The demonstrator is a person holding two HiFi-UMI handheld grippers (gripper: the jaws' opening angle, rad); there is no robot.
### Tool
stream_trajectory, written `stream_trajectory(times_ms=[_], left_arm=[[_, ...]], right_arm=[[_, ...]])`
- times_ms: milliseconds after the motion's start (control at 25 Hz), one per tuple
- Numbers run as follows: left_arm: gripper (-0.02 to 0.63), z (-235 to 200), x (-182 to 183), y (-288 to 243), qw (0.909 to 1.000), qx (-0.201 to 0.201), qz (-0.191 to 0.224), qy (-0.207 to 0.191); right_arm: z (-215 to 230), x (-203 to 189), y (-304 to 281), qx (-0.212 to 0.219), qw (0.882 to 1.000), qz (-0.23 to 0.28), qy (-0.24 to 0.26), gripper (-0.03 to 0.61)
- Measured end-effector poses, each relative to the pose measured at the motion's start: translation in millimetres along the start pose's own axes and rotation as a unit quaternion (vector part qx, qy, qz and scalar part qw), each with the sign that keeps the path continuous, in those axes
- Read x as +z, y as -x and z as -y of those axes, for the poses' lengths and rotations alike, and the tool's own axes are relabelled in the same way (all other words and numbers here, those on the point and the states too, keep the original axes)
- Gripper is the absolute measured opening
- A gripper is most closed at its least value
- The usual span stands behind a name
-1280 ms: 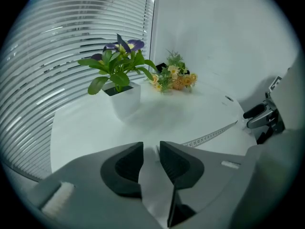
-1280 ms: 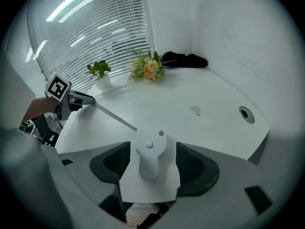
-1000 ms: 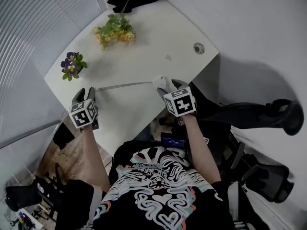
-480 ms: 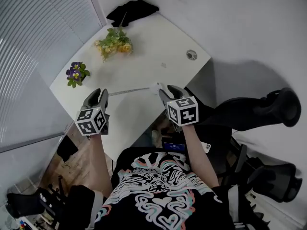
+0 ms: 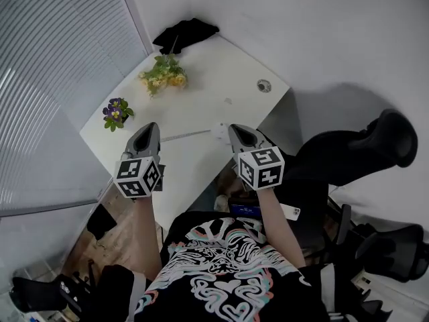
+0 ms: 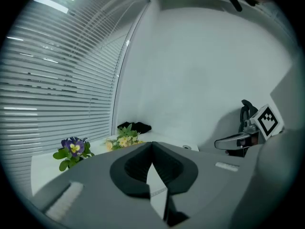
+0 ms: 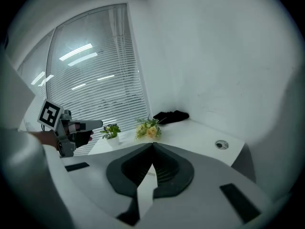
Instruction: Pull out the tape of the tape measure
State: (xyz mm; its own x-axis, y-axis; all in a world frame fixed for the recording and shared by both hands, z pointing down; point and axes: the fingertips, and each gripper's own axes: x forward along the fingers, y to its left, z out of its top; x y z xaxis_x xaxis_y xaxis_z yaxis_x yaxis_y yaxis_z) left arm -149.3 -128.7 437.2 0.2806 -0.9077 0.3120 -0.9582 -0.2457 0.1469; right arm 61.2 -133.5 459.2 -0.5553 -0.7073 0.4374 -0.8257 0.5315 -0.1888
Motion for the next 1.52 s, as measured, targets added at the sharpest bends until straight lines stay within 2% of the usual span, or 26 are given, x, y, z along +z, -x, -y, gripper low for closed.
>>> stream_trajectory(times_ms=[160,320,640,1520], left_arm=[[0.002,9,14,5,0.9997,-0.015,0.019,0.008],[0.002,13,23,10,0.9991,-0.017,0.039,0.002],[0.002,19,27,12,0.9978,-0.036,0.054,-0.013],[0.002,5,11,10,0.9991,-0.026,0.032,-0.004]], right_arm=[[-2,17,16,-0.016,0.999,0.03,0.006,0.002],[2,19,21,-0.033,0.999,0.027,0.02,0.002],[-2,21,20,-0.047,0.997,0.028,0.044,0.002],[-6,14,11,-0.042,0.998,0.012,0.045,0.002]])
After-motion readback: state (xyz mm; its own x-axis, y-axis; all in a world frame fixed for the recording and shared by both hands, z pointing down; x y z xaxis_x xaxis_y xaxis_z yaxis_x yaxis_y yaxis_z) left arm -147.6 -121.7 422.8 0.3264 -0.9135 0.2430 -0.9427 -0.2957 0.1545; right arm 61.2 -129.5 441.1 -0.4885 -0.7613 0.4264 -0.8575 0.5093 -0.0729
